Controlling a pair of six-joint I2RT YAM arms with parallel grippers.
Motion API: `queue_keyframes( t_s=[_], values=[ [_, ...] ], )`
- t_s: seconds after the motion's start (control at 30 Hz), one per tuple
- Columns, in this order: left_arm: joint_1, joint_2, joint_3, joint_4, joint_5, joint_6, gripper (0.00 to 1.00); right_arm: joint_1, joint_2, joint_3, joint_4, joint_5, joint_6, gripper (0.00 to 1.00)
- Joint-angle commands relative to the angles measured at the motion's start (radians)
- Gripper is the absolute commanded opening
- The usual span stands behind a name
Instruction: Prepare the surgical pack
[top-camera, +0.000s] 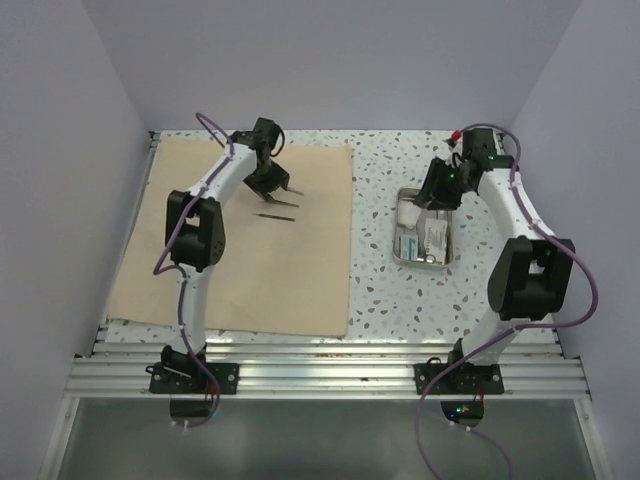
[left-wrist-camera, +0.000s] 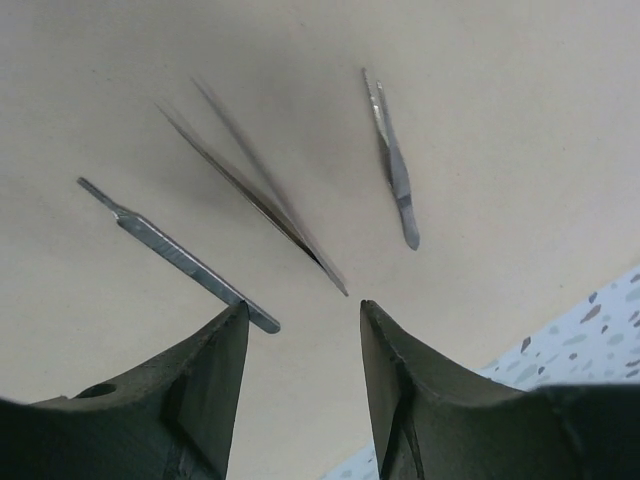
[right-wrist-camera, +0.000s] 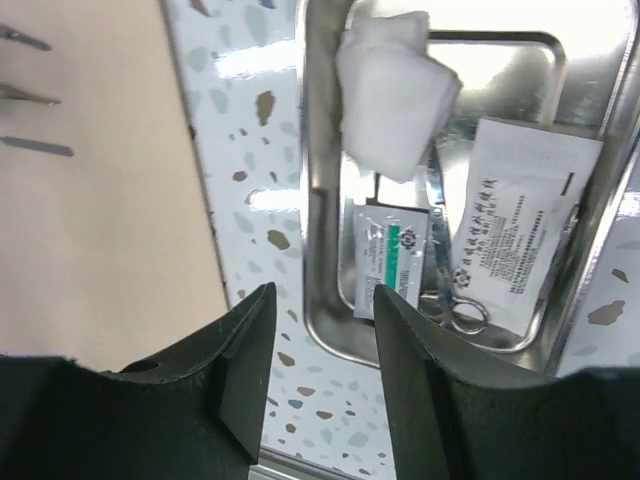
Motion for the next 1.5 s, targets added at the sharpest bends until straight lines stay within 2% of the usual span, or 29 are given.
queue_keyframes(
  t_s=[0.0, 0.17, 0.5, 0.63, 0.73, 0.9, 1.0, 1.03, 1.17, 1.23, 1.27, 1.3, 1.33, 1.4, 1.43, 1.47],
  values=[
    [0.008, 0.039, 0.055, -0.111, -0.077, -0.134, 0.52, 0.039, -0.064, 0.014, -0.005, 0.022, 0.024, 0.48],
    [0.008, 0.108, 0.122, -0.171, -0.065, -0.185, 0.51, 0.067, -0.091, -0.034, 0.013, 0.017, 0.017, 0.48],
    [0.012, 0.156, 0.140, -0.091, -0.067, -0.228, 0.53, 0.065, -0.134, -0.113, 0.053, -0.001, 0.005, 0.47],
    [0.014, 0.176, 0.143, -0.107, -0.057, -0.243, 0.53, 0.065, -0.145, -0.129, 0.050, 0.007, 0.002, 0.47],
    [0.015, 0.185, 0.141, -0.111, -0.045, -0.251, 0.49, 0.065, -0.151, -0.127, 0.045, 0.010, -0.001, 0.47],
    [0.020, 0.190, 0.142, -0.079, -0.016, -0.228, 0.24, 0.067, -0.157, -0.129, 0.052, 0.008, 0.007, 0.47],
    [0.020, 0.181, 0.140, -0.079, 0.002, -0.206, 0.03, 0.077, -0.153, -0.121, 0.053, 0.007, 0.017, 0.47],
    [0.020, 0.175, 0.140, -0.082, 0.002, -0.197, 0.00, 0.093, -0.151, -0.115, 0.053, 0.005, 0.022, 0.47],
    [0.011, 0.081, 0.106, -0.061, -0.010, -0.093, 0.00, 0.133, -0.128, -0.062, 0.065, -0.036, 0.045, 0.48],
    [0.000, 0.029, 0.071, -0.012, 0.008, 0.048, 0.00, 0.148, -0.113, -0.054, 0.087, -0.090, 0.097, 0.51],
    [-0.017, -0.033, 0.010, 0.075, 0.071, 0.118, 0.00, 0.149, -0.105, -0.057, 0.132, -0.165, 0.125, 0.53],
    [-0.027, -0.072, -0.036, 0.140, 0.122, 0.274, 0.00, 0.150, -0.087, -0.076, 0.168, -0.215, 0.195, 0.57],
    [-0.046, -0.158, -0.155, 0.209, 0.254, 0.345, 0.00, 0.159, -0.078, -0.089, 0.206, -0.252, 0.232, 0.59],
    [-0.063, -0.250, -0.307, 0.437, 0.393, 0.459, 0.00, 0.177, -0.046, -0.112, 0.306, -0.317, 0.293, 0.62],
    [-0.067, -0.293, -0.470, 0.538, 0.576, 0.475, 0.00, 0.207, -0.036, -0.112, 0.334, -0.326, 0.341, 0.63],
    [-0.075, -0.368, -0.537, 0.694, 0.646, 0.467, 0.00, 0.225, -0.022, -0.101, 0.373, -0.332, 0.358, 0.64]
  ],
)
